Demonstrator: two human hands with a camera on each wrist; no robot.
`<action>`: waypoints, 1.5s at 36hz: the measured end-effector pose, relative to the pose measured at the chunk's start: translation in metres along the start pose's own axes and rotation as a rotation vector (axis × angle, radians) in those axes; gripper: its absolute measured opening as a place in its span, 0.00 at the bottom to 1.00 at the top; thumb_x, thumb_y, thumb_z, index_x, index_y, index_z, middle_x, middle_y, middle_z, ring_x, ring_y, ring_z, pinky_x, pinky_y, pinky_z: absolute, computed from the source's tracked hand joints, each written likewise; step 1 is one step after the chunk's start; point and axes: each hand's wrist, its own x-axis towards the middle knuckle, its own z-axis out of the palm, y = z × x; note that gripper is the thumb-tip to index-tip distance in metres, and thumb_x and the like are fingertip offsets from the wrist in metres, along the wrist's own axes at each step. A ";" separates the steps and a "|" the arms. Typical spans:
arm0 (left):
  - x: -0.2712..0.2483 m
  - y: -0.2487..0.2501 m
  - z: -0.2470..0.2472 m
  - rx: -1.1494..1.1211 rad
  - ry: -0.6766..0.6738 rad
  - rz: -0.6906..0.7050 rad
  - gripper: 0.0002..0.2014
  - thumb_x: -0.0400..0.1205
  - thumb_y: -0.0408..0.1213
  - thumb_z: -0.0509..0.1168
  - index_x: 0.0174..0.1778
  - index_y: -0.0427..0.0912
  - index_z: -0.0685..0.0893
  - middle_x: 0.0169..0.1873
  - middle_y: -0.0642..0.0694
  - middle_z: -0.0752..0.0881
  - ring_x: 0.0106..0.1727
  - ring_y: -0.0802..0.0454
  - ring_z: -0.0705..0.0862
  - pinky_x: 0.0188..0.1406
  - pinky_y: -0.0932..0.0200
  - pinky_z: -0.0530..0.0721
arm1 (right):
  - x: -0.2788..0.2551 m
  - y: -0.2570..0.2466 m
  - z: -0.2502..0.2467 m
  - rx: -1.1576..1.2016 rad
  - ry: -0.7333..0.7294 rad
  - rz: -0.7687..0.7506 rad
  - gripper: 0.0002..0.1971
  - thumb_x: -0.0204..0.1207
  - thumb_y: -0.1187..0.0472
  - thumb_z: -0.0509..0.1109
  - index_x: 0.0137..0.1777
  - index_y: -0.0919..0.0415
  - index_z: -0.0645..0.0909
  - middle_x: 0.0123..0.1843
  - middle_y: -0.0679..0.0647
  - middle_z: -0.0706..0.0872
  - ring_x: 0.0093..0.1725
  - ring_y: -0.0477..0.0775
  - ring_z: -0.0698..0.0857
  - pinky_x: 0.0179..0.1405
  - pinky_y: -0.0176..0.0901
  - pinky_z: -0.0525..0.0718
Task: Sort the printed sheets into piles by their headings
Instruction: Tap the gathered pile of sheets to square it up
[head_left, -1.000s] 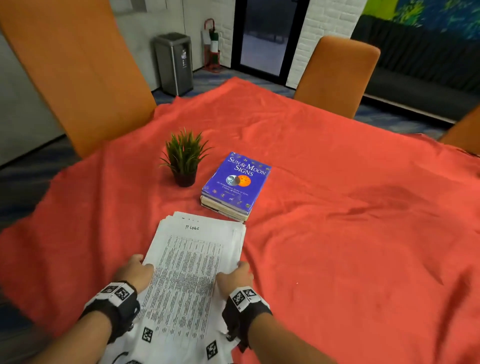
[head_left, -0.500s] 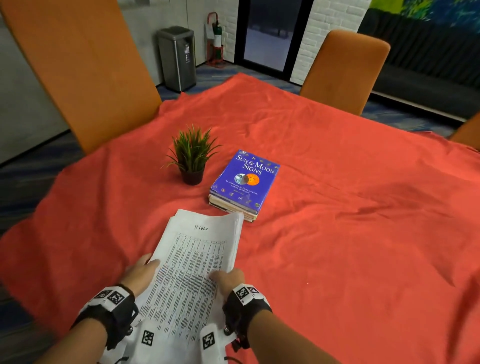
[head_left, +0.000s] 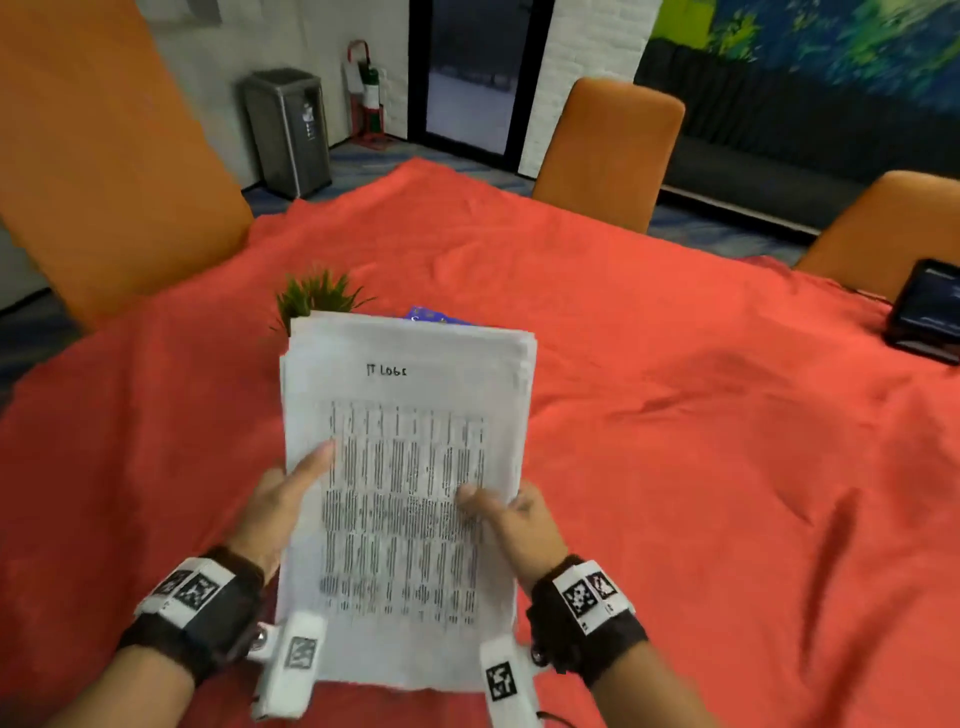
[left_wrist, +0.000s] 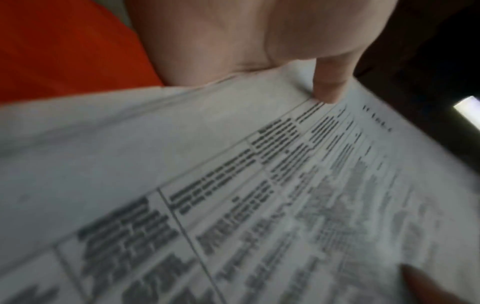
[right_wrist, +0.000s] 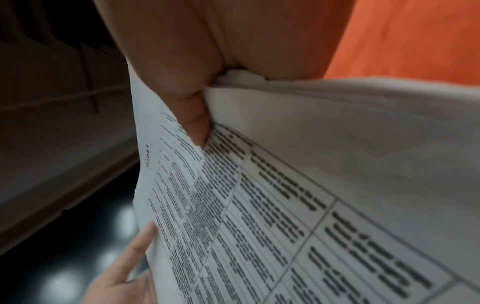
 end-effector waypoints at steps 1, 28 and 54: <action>-0.005 0.012 0.017 -0.075 -0.033 0.073 0.36 0.62 0.68 0.72 0.60 0.48 0.86 0.61 0.52 0.86 0.63 0.54 0.84 0.71 0.45 0.76 | -0.005 -0.008 -0.014 0.003 0.058 -0.051 0.16 0.72 0.54 0.72 0.48 0.70 0.85 0.37 0.53 0.88 0.37 0.48 0.88 0.37 0.40 0.86; -0.069 0.020 0.250 -0.057 -0.156 0.654 0.26 0.74 0.74 0.53 0.47 0.59 0.84 0.44 0.71 0.87 0.47 0.77 0.82 0.55 0.72 0.78 | -0.115 0.004 -0.176 0.101 0.707 -0.521 0.18 0.71 0.79 0.74 0.41 0.51 0.91 0.37 0.40 0.92 0.39 0.34 0.88 0.41 0.27 0.83; -0.083 0.014 0.247 -0.133 -0.238 0.558 0.29 0.67 0.71 0.68 0.53 0.51 0.87 0.50 0.52 0.91 0.55 0.56 0.88 0.59 0.57 0.83 | -0.125 0.003 -0.168 0.086 0.705 -0.496 0.14 0.67 0.65 0.79 0.41 0.41 0.92 0.40 0.45 0.93 0.42 0.40 0.90 0.43 0.35 0.85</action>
